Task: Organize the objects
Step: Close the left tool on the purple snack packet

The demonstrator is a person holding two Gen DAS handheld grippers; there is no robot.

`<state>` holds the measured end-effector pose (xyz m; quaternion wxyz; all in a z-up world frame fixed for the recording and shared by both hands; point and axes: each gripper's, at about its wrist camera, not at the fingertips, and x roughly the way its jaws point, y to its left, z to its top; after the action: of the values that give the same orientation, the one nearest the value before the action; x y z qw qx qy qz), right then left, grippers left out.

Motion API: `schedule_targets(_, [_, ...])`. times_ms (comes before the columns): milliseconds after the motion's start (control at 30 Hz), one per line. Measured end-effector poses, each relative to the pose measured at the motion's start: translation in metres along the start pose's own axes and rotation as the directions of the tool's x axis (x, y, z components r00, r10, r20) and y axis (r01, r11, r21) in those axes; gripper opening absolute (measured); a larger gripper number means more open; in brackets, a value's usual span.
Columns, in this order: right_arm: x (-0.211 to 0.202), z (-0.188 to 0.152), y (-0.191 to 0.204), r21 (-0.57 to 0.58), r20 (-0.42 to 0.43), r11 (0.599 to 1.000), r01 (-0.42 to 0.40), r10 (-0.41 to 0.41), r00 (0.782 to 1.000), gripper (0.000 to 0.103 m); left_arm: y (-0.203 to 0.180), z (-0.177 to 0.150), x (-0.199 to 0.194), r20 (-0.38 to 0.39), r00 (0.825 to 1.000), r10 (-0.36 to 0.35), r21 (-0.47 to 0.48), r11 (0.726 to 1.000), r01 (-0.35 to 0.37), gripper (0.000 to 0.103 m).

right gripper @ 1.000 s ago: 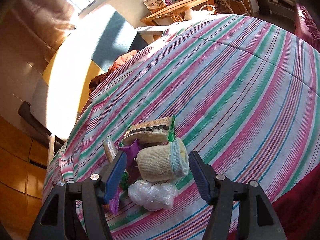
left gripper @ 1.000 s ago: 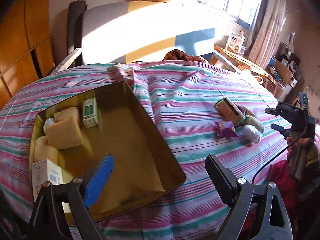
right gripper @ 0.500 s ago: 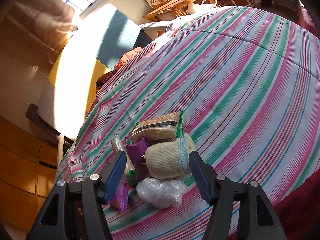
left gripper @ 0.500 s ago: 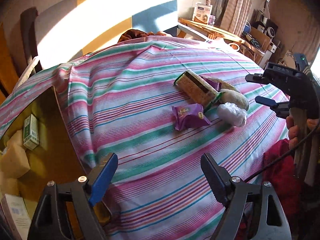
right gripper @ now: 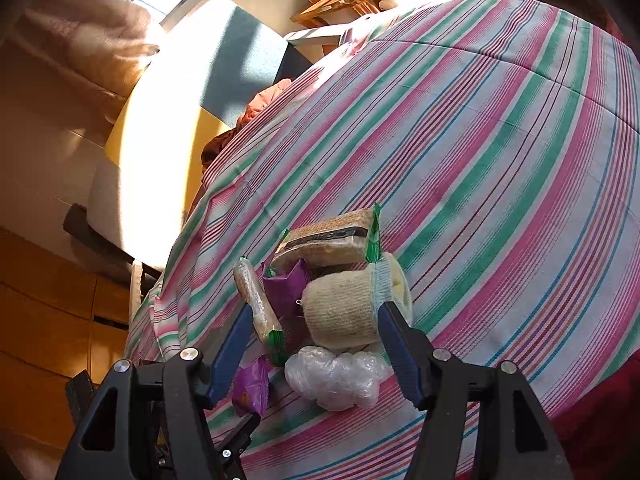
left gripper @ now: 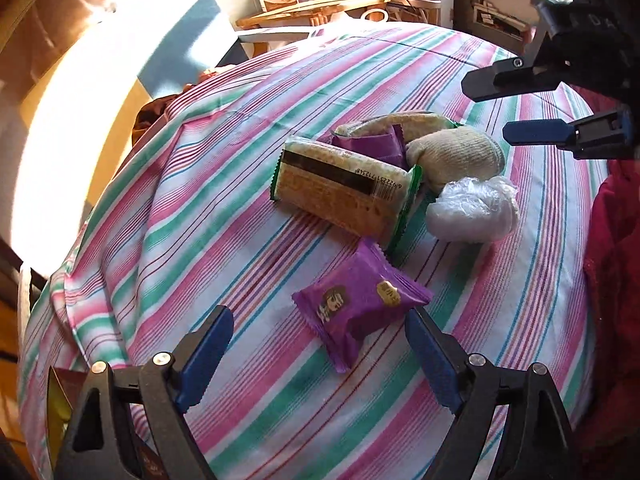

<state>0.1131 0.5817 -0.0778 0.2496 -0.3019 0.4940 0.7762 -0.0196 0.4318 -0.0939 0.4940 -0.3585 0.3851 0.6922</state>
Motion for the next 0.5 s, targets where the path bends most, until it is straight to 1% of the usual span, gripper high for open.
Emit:
schedule_targets(67, [0.002, 0.0, 0.0, 0.0, -0.008, 1.0, -0.006, 0.006, 1.0, 0.066, 0.0, 0.005, 0.009, -0.008, 1.0, 0.003, 0.035, 0.999, -0.003, 0.088])
schedule_targets(133, [0.002, 0.0, 0.001, -0.002, -0.011, 1.0, -0.01, 0.01, 1.0, 0.066, 0.0, 0.009, 0.015, -0.008, 1.0, -0.015, 0.056, 0.998, 0.015, 0.088])
schedule_targets(233, [0.003, 0.001, 0.001, -0.004, -0.011, 1.0, -0.01, 0.01, 1.0, 0.066, -0.001, 0.014, 0.021, -0.003, 1.0, -0.031, 0.051, 0.998, 0.031, 0.087])
schedule_targets(267, [0.003, 0.001, 0.001, -0.002, -0.011, 1.0, -0.008, 0.008, 1.0, 0.066, 0.0, 0.015, 0.023, -0.007, 0.999, -0.046, 0.037, 0.998, 0.046, 0.082])
schedule_targets(300, [0.004, 0.002, 0.0, 0.002, -0.012, 1.0, -0.009, 0.009, 1.0, 0.066, -0.001, 0.015, 0.025, -0.011, 0.998, -0.059, 0.02, 0.998, 0.059, 0.073])
schedule_targets(333, [0.004, 0.002, 0.0, 0.003, -0.013, 1.0, -0.01, 0.01, 1.0, 0.066, 0.0, 0.015, 0.027, -0.017, 0.997, -0.076, -0.002, 0.997, 0.076, 0.066])
schedule_targets(367, [0.004, 0.003, 0.0, 0.002, -0.012, 1.0, -0.009, 0.009, 1.0, 0.066, 0.001, 0.013, 0.028, -0.024, 0.994, -0.111, -0.032, 0.993, 0.11, 0.048])
schedule_targets(400, [0.004, 0.003, -0.001, 0.004, -0.01, 1.0, -0.006, 0.006, 1.0, 0.066, 0.003, 0.011, 0.027, -0.019, 0.99, -0.14, -0.074, 0.988, 0.139, 0.04])
schedule_targets(467, [0.003, 0.003, -0.002, 0.009, -0.006, 1.0, -0.006, 0.007, 1.0, 0.066, 0.003, 0.007, 0.023, -0.01, 0.991, -0.134, -0.132, 0.983, 0.132, 0.036])
schedule_targets(500, [0.002, 0.004, -0.002, 0.012, -0.004, 1.0, -0.004, 0.004, 1.0, 0.066, 0.003, 0.003, 0.02, -0.002, 0.99, -0.14, -0.161, 0.977, 0.138, 0.035])
